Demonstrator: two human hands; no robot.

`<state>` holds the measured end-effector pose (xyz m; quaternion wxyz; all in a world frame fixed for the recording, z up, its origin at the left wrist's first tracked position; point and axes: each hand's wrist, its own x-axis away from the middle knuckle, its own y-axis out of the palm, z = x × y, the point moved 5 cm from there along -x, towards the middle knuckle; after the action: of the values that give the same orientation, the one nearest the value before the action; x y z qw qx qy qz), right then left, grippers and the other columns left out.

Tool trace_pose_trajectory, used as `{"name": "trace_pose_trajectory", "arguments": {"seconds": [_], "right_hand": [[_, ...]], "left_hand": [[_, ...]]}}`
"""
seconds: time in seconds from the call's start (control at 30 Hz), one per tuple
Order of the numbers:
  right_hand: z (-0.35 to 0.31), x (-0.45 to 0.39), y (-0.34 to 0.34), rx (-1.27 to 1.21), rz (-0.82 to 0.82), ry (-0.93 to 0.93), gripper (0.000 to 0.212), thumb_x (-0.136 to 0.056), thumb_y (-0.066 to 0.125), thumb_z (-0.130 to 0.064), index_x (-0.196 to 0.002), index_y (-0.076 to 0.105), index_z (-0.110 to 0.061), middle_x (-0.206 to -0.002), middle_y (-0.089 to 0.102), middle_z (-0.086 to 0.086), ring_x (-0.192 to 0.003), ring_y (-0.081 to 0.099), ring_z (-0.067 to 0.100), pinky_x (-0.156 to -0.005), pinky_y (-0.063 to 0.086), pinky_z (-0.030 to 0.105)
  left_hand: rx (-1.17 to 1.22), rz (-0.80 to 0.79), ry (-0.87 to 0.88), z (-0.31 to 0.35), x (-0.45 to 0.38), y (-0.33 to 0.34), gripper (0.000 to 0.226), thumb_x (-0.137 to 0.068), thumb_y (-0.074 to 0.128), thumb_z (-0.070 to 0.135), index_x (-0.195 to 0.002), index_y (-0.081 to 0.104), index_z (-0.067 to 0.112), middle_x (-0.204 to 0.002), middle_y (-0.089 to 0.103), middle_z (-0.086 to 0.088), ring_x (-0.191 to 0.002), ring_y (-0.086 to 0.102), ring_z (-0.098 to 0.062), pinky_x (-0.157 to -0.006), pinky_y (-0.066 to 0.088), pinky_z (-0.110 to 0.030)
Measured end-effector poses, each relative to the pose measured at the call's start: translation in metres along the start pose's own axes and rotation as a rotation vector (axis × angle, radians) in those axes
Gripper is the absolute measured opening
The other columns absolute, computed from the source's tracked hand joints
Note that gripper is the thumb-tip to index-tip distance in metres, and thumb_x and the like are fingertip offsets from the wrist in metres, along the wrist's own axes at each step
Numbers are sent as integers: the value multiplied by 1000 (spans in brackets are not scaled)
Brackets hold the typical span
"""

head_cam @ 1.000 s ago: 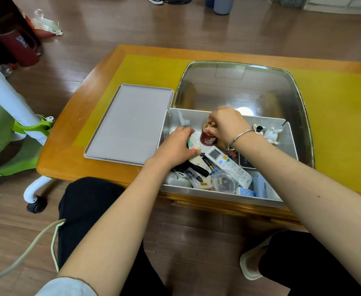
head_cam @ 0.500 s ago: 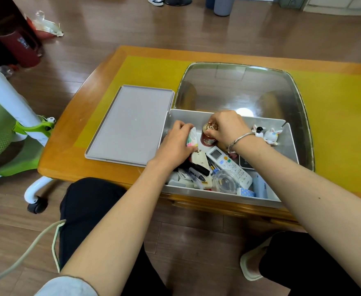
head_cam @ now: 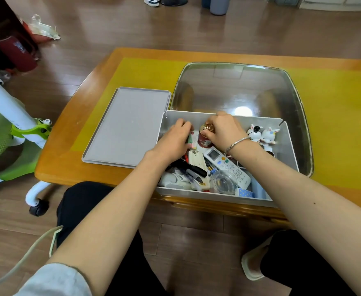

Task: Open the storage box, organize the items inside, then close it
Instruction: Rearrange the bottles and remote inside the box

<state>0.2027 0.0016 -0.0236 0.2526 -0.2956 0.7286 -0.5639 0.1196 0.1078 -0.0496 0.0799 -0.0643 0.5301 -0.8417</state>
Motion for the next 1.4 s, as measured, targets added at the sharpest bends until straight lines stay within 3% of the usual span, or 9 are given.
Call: {"name": "trace_pose_trajectory", "arguments": {"seconds": [0.1, 0.2, 0.37, 0.57, 0.77, 0.9, 1.03, 1.2, 1.4], "right_hand": [[2, 1, -3, -30, 10, -2, 31, -88, 61, -35, -110, 64, -13, -105, 57, 13, -99, 57, 33, -83, 48, 38], [3, 1, -6, -41, 34, -4, 30, -88, 62, -34, -110, 65, -15, -105, 59, 13, -99, 57, 32, -84, 48, 37], [1, 0, -6, -22, 14, -6, 32, -88, 62, -35, -112, 65, -15, -105, 58, 14, -100, 56, 32, -84, 47, 38], [1, 3, -2, -35, -21, -40, 33, -88, 61, -32, -115, 64, -14, -107, 55, 12, -99, 56, 31, -85, 47, 36], [0, 2, 0, -38, -25, -21, 34, -90, 60, -27, -120, 61, -12, -110, 53, 14, -102, 56, 35, -89, 49, 41], [3, 4, 2, -58, -25, -5, 35, -90, 60, -28, -121, 60, -13, -109, 51, 12, -101, 56, 35, -88, 49, 42], [4, 4, 2, -70, -31, -11, 36, -89, 61, -28, -123, 58, -15, -112, 52, 12, -104, 56, 34, -90, 48, 41], [4, 5, 3, -86, -33, -9, 35, -89, 61, -26, -123, 58, -16, -112, 52, 13, -104, 55, 36, -90, 48, 43], [6, 4, 3, -96, -31, -10, 33, -90, 60, -25, -121, 59, -15, -111, 53, 12, -104, 56, 35, -90, 48, 43]], "left_hand": [[-128, 5, 53, 4, 3, -5, 27, -88, 54, 4, -115, 57, 7, -115, 51, -13, -104, 51, -32, -84, 43, -42], [-304, -113, 75, 6, 6, -2, 33, -93, 48, 12, -122, 62, 18, -122, 55, -9, -114, 47, -30, -88, 36, -37], [-456, -262, 51, 1, 15, 8, 49, -92, 43, 14, -140, 46, 25, -140, 44, -7, -128, 35, -29, -100, 30, -44], [-560, -345, 11, 0, 13, 17, 58, -92, 41, 12, -147, 29, 22, -144, 31, -10, -128, 28, -32, -103, 28, -47], [-443, -322, -109, 3, 18, 15, 54, -92, 41, 5, -143, 34, 21, -145, 24, -16, -124, 33, -42, -98, 38, -47], [-453, -282, -216, 4, 13, 11, 52, -95, 40, 8, -145, 28, 11, -137, 34, -26, -122, 39, -44, -99, 40, -46], [-418, -241, -300, 8, 6, 7, 72, -96, 48, 20, -151, 5, 4, -133, 45, -27, -120, 46, -43, -95, 43, -44], [-388, -183, -322, 13, 8, -3, 93, -90, 61, 28, -150, -5, 1, -126, 51, -23, -113, 56, -36, -83, 46, -38], [-375, -100, -292, 20, 25, -20, 85, -87, 60, 15, -149, 5, -4, -124, 56, -19, -108, 58, -36, -79, 44, -37]]}}
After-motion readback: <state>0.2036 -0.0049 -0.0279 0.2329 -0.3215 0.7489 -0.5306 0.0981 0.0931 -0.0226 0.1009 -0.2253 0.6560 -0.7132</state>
